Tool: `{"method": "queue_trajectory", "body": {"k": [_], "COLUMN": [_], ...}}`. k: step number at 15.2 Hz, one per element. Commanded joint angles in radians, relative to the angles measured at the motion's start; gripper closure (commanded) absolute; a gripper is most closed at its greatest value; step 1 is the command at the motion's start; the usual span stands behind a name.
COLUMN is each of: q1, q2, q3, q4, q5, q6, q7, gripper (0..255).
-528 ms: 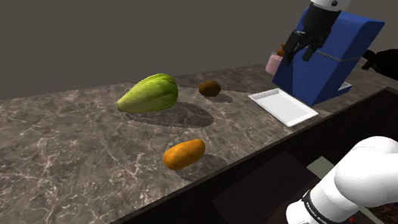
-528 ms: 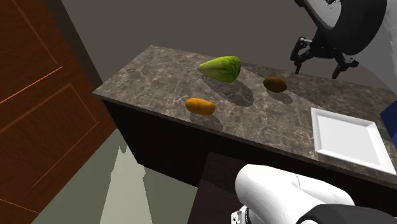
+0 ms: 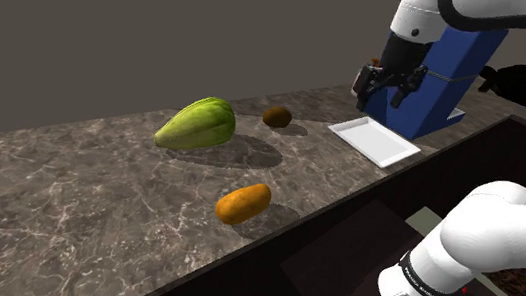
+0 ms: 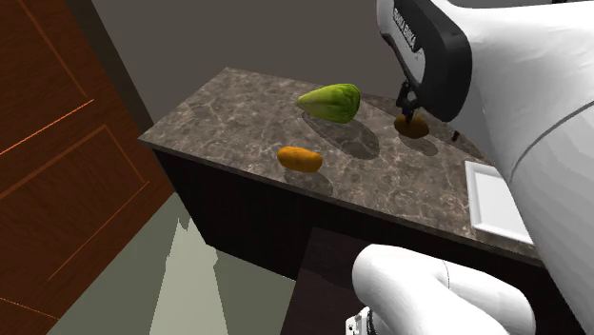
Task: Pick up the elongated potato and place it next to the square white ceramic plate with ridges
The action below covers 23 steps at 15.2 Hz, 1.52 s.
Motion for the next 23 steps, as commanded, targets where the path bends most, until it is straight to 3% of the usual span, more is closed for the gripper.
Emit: {"method": "queue_trajectory", "body": {"k": [1, 7, 14, 19, 23], "q1": [-0.009, -0.04, -0.107, -0.201, -0.315], "q2": [-0.012, 0.015, 0.149, 0.304, 0.464], "q3": [0.056, 0.235, 0.459, 0.634, 0.796], "q4": [-0.032, -0.082, -0.059, 0.006, 0.079], "q5": [0.045, 0.19, 0.334, 0.386, 0.369], "q6": [0.008, 0.063, 0.174, 0.279, 0.375], "q7": [0.113, 0.433, 0.805, 1.071, 1.3], "gripper": [0, 0, 0, 0, 0]}}
